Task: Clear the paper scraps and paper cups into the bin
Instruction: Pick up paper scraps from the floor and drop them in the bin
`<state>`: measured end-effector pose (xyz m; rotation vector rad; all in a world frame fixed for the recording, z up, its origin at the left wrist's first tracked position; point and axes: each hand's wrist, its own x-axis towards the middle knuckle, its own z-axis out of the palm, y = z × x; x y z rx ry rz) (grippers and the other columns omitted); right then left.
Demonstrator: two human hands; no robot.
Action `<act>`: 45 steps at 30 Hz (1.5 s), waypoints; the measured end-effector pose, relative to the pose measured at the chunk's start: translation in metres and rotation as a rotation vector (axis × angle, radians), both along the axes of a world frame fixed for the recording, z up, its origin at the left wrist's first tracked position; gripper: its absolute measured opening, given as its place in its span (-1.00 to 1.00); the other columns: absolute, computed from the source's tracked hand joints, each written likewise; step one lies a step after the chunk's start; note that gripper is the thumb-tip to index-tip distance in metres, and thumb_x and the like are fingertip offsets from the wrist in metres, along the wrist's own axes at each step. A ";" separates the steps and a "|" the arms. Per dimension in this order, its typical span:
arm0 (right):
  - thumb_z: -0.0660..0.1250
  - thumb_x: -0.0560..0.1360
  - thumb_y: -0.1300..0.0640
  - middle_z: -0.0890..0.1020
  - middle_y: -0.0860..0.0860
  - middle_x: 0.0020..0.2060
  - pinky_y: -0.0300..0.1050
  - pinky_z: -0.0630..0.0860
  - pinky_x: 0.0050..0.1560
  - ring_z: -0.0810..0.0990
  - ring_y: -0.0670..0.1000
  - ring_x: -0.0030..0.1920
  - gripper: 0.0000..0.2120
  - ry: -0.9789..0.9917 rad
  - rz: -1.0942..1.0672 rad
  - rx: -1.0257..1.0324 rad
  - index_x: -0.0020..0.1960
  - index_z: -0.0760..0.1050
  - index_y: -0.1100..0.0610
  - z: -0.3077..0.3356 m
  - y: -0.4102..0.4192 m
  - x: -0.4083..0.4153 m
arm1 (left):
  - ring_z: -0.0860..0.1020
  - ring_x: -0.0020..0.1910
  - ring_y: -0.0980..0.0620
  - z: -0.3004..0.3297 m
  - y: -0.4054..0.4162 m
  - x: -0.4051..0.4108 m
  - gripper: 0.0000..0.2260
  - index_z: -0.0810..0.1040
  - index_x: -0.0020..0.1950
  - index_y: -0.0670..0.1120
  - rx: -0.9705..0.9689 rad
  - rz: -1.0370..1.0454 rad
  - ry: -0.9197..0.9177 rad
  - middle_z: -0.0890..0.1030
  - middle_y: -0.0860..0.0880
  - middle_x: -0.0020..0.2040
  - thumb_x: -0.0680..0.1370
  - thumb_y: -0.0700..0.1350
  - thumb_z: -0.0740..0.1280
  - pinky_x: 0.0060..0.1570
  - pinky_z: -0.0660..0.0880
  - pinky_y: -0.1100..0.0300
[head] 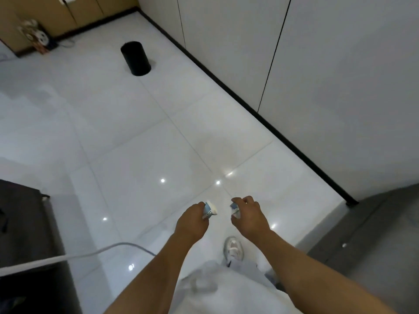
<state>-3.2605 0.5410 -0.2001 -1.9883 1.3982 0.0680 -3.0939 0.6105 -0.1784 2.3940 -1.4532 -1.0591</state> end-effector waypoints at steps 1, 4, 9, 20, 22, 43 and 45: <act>0.29 0.53 0.11 0.39 0.06 0.24 -0.12 0.47 0.13 0.39 0.08 0.22 -0.57 0.004 0.024 -0.013 0.38 0.36 0.01 0.003 -0.021 0.006 | 0.54 -0.01 -0.05 0.002 -0.018 0.005 -0.85 0.47 0.10 -0.13 -0.009 0.021 -0.001 0.57 -0.09 0.03 0.55 -0.15 0.24 -0.03 0.47 0.13; 0.29 0.52 0.10 0.40 0.05 0.23 -0.11 0.48 0.11 0.39 0.08 0.20 -0.57 0.019 0.075 -0.028 0.38 0.36 0.01 0.009 -0.076 0.029 | 0.55 -0.01 -0.05 0.008 -0.065 0.022 -0.84 0.46 0.11 -0.11 -0.014 0.056 -0.009 0.57 -0.07 0.03 0.54 -0.15 0.24 -0.05 0.46 0.16; 0.28 0.52 0.09 0.40 0.05 0.23 -0.14 0.47 0.10 0.40 0.07 0.18 -0.56 0.027 0.159 -0.028 0.39 0.35 0.00 0.005 -0.154 0.084 | 0.55 0.03 -0.04 0.004 -0.135 0.071 -0.81 0.46 0.15 -0.09 -0.013 0.119 -0.008 0.57 -0.06 0.08 0.55 -0.15 0.25 -0.01 0.45 0.20; 0.30 0.53 0.10 0.42 0.04 0.23 -0.15 0.48 0.15 0.42 0.06 0.21 -0.61 0.004 0.197 -0.019 0.35 0.39 0.02 0.008 -0.338 0.273 | 0.53 0.07 -0.02 -0.005 -0.305 0.251 -0.81 0.45 0.15 -0.08 0.001 0.138 -0.032 0.56 -0.05 0.11 0.54 -0.16 0.26 0.01 0.42 0.22; 0.31 0.53 0.11 0.43 0.04 0.24 -0.15 0.48 0.15 0.42 0.06 0.21 -0.60 -0.032 0.206 -0.010 0.35 0.39 0.02 0.012 -0.369 0.312 | 0.53 0.09 -0.03 0.000 -0.335 0.286 -0.80 0.45 0.17 -0.08 -0.006 0.144 -0.050 0.55 -0.05 0.13 0.54 -0.15 0.26 0.03 0.43 0.20; 0.32 0.50 0.13 0.42 0.04 0.22 -0.05 0.50 0.19 0.43 0.07 0.21 -0.54 -0.047 0.425 0.028 0.39 0.37 0.03 0.026 -0.795 0.584 | 0.48 -0.12 0.02 0.021 -0.719 0.553 -0.86 0.45 0.07 -0.10 -0.009 0.388 -0.070 0.56 -0.05 0.00 0.52 -0.18 0.24 -0.16 0.37 0.23; 0.33 0.50 0.13 0.42 0.03 0.23 -0.05 0.50 0.19 0.42 0.07 0.22 -0.54 -0.033 0.446 0.044 0.39 0.37 0.02 0.027 -0.825 0.610 | 0.48 -0.14 0.02 0.024 -0.746 0.575 -0.87 0.45 0.06 -0.09 -0.017 0.426 -0.062 0.57 -0.05 -0.01 0.52 -0.18 0.24 -0.16 0.38 0.23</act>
